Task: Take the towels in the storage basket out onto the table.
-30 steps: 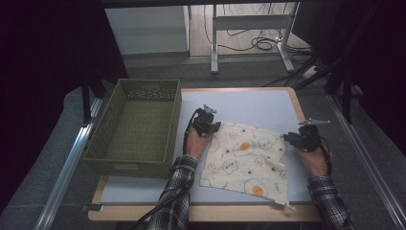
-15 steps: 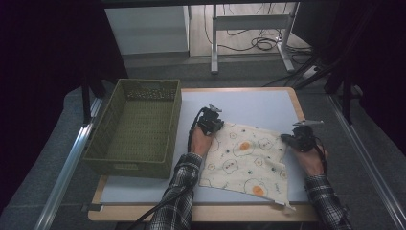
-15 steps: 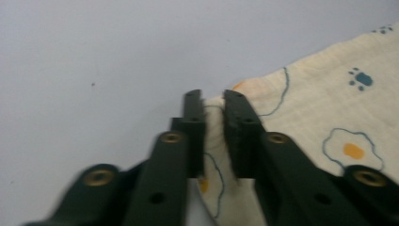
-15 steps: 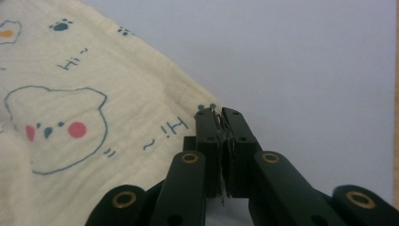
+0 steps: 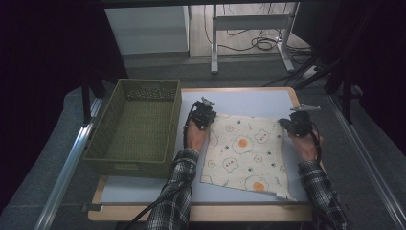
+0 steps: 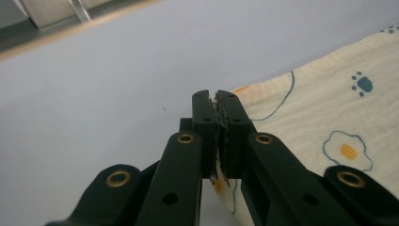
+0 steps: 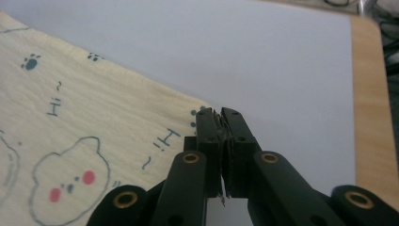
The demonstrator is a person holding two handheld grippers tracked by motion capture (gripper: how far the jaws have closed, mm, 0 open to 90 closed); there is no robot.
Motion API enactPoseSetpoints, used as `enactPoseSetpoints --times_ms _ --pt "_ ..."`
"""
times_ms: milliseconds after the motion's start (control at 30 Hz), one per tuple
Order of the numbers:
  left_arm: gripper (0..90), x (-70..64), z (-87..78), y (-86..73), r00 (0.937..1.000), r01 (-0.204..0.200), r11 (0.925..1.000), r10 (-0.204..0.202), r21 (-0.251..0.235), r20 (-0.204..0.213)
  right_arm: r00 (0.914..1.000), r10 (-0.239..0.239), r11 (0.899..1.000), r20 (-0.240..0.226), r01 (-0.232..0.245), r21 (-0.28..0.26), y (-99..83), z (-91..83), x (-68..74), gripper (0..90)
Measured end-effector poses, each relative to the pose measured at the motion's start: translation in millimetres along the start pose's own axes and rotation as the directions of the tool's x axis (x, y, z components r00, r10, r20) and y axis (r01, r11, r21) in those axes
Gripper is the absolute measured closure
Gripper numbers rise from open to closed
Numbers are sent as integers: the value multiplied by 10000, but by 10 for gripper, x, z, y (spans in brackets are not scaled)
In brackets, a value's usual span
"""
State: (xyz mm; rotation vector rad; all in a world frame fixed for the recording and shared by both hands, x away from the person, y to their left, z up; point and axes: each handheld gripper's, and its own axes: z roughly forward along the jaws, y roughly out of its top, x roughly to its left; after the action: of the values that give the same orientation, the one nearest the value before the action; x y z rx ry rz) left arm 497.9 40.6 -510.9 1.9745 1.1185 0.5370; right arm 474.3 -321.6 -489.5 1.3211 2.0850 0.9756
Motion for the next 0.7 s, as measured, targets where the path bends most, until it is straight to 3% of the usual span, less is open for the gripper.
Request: enactPoseSetpoints --times_ms 67,233,333,433,700 --pt "869 -4 -81 3 10000 34 10000 -34 -74 27 9998 -139 9997 -167 135 -222 122 -56 55 871" --pt "865 -50 -219 -50 9999 -64 9997 67 -221 98 9987 -326 9994 -389 320 -152 73 -131 99 871" --pt "863 -118 -409 -117 9993 185 9982 -165 -576 350 9970 -90 9994 -775 64 -328 -39 -280 74 870" --pt "863 -220 -496 -190 9995 -123 9988 136 -467 290 9954 -201 9993 -934 171 -324 -111 -393 97 870" --pt "862 -374 -701 -400 9985 -96 9984 126 -551 536 9897 -462 9986 -1355 425 -301 -334 -671 202 870"
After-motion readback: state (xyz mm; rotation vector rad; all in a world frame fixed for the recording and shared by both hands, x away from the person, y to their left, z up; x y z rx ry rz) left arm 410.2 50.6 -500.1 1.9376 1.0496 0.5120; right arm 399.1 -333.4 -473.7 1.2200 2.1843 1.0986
